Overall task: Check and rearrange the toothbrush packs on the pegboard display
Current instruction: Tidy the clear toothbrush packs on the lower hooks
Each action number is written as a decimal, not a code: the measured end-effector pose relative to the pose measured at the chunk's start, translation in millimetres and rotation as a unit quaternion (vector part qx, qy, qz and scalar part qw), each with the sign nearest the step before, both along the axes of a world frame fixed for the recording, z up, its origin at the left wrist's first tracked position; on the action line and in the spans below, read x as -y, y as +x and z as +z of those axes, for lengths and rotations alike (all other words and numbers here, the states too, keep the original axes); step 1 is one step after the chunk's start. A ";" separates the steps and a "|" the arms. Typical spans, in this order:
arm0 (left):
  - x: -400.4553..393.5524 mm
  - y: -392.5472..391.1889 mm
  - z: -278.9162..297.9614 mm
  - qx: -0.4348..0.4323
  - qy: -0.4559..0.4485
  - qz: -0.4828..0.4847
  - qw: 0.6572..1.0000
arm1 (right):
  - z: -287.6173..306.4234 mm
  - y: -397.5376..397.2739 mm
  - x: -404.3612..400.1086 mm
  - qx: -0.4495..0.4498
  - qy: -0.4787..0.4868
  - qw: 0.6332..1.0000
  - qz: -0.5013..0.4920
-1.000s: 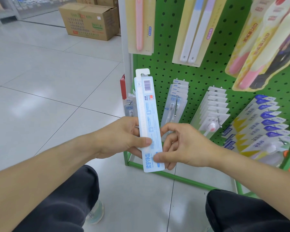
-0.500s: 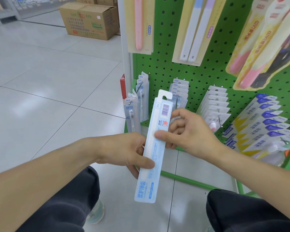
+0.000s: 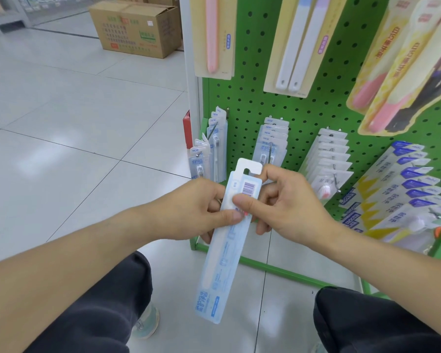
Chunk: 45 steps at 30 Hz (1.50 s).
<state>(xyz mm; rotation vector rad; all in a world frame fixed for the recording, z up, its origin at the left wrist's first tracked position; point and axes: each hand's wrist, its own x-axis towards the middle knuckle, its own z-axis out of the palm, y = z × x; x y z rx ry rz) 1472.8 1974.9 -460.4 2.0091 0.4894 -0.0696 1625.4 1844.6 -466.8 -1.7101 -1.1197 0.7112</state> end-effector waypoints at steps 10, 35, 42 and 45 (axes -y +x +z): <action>0.1 -0.4 -1.8 0.008 0.058 0.021 0.998 | 6.9 5.5 -1.5 0.002 0.002 0.998 -0.060; -3.8 -5.7 9.7 0.100 0.147 0.140 0.974 | 8.2 1.2 -15.9 -0.115 0.069 0.990 -0.049; -20.4 -13.2 -0.3 0.092 0.017 0.173 0.980 | -1.0 -0.2 -35.3 -0.081 0.081 0.992 -0.047; -24.1 -15.2 -7.1 0.083 -0.080 0.191 0.975 | -5.1 -4.6 -45.4 -0.079 0.078 0.993 -0.051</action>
